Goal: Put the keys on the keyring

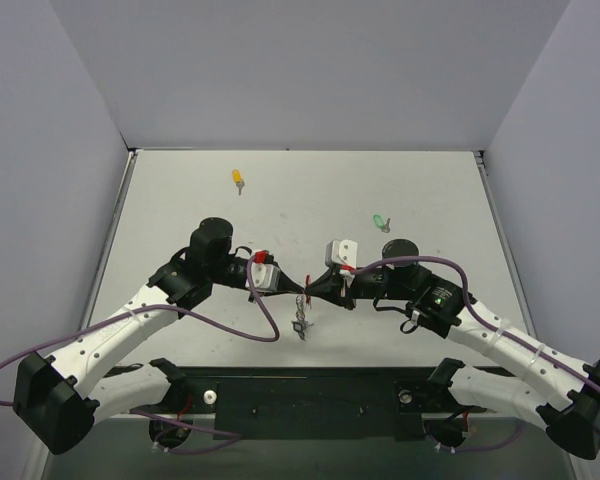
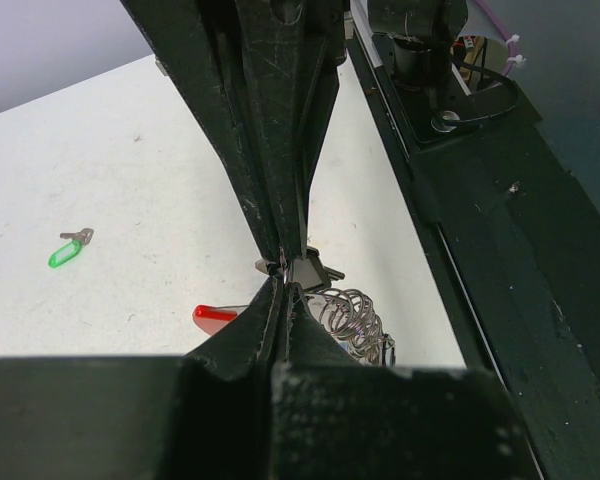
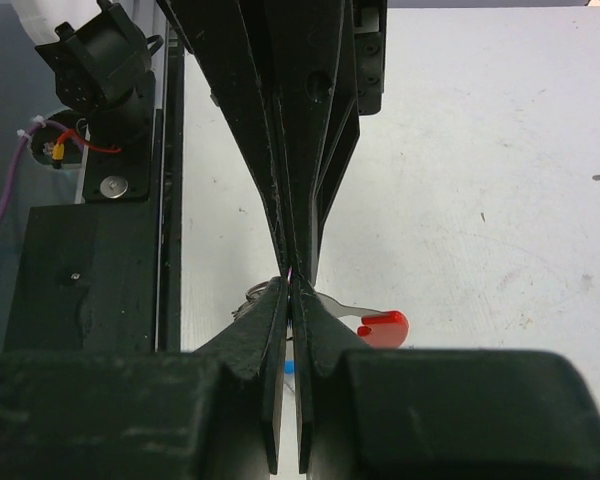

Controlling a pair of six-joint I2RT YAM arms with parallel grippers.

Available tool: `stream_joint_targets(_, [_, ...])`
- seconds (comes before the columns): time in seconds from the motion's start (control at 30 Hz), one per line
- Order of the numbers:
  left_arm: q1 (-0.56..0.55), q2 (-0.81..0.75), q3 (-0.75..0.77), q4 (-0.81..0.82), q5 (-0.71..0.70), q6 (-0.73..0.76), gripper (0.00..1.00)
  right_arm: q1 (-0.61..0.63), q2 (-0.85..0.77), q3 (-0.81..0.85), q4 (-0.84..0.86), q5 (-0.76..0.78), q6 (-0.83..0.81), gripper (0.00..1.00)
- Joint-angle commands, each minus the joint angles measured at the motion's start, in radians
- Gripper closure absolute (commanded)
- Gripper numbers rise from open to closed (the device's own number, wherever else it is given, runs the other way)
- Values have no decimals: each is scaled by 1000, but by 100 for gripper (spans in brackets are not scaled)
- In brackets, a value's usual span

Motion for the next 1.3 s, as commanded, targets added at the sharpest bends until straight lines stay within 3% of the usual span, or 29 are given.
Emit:
stream_joint_targets(0.0, [-11, -22, 34, 51, 53, 4, 100, 3, 14, 45, 99, 27, 48, 100])
stream_joint_targets(0.23, [-11, -24, 26, 45, 53, 8, 100, -14, 20, 48, 126, -5, 97, 100])
stream_joint_targets(0.8, [-10, 5, 37, 22, 69, -12, 100, 9, 25, 87, -35, 1, -144, 100])
stream_joint_targets(0.97, [-10, 10, 37, 37, 83, -38, 100, 11, 26, 85, -32, 4, -140, 100])
stream_joint_targets(1.27, [-8, 4, -13, 201, 89, -172, 100, 12, 28, 70, -9, 46, -55, 100])
